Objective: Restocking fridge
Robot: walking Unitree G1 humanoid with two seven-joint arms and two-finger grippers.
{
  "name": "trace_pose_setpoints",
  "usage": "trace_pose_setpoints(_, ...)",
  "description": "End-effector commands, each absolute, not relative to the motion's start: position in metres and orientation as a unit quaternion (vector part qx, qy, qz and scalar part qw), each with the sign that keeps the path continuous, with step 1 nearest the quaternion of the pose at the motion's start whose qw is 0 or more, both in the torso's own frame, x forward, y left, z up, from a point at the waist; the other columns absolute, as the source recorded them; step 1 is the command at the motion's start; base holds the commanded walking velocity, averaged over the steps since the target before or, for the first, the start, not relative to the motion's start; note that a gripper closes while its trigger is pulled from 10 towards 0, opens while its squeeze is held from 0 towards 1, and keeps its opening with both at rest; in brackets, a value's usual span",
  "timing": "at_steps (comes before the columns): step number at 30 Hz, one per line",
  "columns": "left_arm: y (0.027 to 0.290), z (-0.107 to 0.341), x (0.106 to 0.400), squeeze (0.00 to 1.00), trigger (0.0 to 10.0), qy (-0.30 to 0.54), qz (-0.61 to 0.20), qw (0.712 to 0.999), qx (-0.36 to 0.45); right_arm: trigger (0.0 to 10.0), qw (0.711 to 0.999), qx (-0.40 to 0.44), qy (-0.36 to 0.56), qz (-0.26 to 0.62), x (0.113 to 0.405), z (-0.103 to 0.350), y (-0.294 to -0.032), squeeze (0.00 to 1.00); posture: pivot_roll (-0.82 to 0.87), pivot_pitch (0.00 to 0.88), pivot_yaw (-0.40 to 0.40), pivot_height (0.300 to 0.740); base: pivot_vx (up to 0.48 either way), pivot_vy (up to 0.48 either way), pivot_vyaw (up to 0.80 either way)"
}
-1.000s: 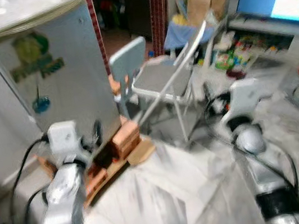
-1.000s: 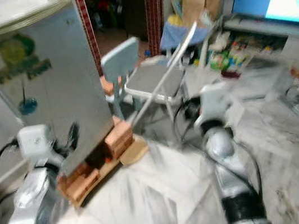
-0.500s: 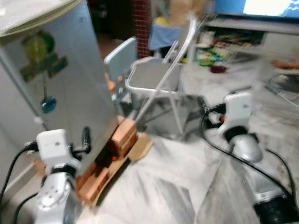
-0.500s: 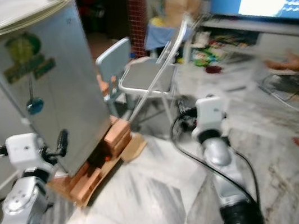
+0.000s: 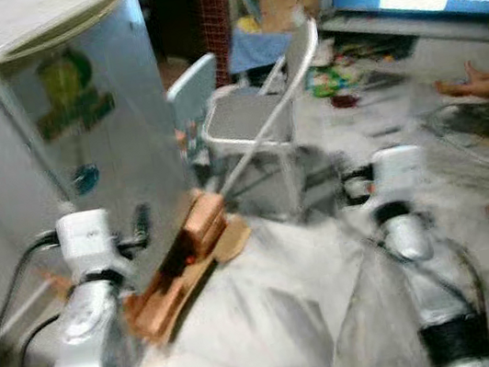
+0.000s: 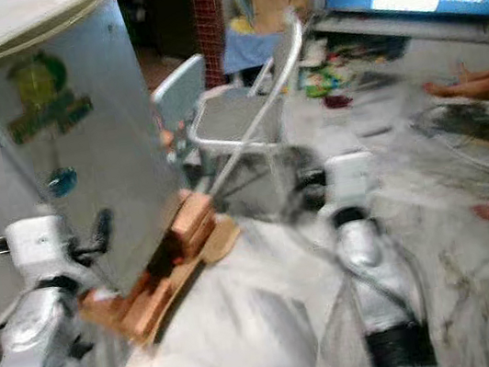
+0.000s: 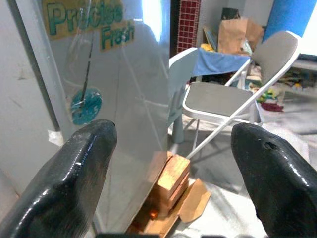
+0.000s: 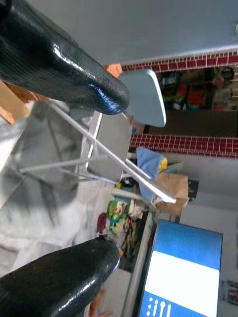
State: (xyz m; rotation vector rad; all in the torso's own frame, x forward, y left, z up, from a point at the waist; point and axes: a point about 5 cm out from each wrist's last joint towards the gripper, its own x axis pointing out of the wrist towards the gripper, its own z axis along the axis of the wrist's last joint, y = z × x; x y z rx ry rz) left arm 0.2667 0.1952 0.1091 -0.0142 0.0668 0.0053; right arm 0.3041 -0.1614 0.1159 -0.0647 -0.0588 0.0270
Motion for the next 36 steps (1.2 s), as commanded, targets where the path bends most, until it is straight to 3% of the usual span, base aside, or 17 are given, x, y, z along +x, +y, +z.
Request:
trace_pose_setpoints(1, 0.191, 0.111, 0.267, 0.0, 10.0, 0.029, 0.003, 0.999, -0.013, 10.0, 0.999, -0.039, -0.034, 0.004, 0.305, 0.118, -0.169, 0.0, 0.08, 0.0, -0.031, 0.74, 0.0, 0.424, 0.0)
trace_pose_setpoints(5, 0.192, 0.111, 0.266, 0.0, 10.0, 0.029, 0.004, 0.999, -0.015, 10.0, 0.999, -0.04, -0.031, 0.006, 0.306, 0.118, -0.169, 0.0, 0.08, 0.0, -0.037, 0.74, 0.0, 0.452, 0.0)
trace_pose_setpoints(11, 0.192, 0.11, 0.266, 0.0, 10.0, 0.03, 0.004, 0.999, -0.013, 10.0, 0.999, -0.041, -0.029, 0.009, 0.306, 0.117, -0.169, 0.0, 0.08, 0.0, -0.038, 0.74, 0.0, 0.466, -0.74)
trace_pose_setpoints(18, 0.187, 0.101, 0.265, 0.0, 10.0, 0.036, 0.01, 0.999, 0.012, 10.0, 0.999, -0.041, -0.024, 0.004, 0.301, 0.111, -0.174, 0.0, 0.09, 0.0, -0.06, 0.74, 0.0, 0.466, 0.0)
trace_pose_setpoints(25, 0.185, 0.098, 0.256, 0.0, 10.0, 0.04, 0.035, 0.999, 0.0, 10.0, 0.998, -0.049, -0.004, 0.034, 0.295, 0.103, -0.169, 0.0, 0.12, 0.0, -0.133, 0.74, 0.0, 0.0, 0.0)
trace_pose_setpoints(30, 0.185, 0.098, 0.253, 0.0, 10.0, 0.031, 0.025, 0.999, -0.011, 10.0, 0.998, -0.044, -0.008, 0.034, 0.298, 0.106, -0.164, 0.0, 0.11, 0.0, -0.113, 0.74, 0.0, 0.067, 0.0)
trace_pose_setpoints(36, 0.188, 0.101, 0.257, 0.0, 10.0, 0.037, 0.013, 0.999, -0.004, 10.0, 0.999, -0.038, -0.009, 0.017, 0.297, 0.105, -0.167, 0.0, 0.11, 0.0, -0.082, 0.74, 0.0, 0.432, -0.8)
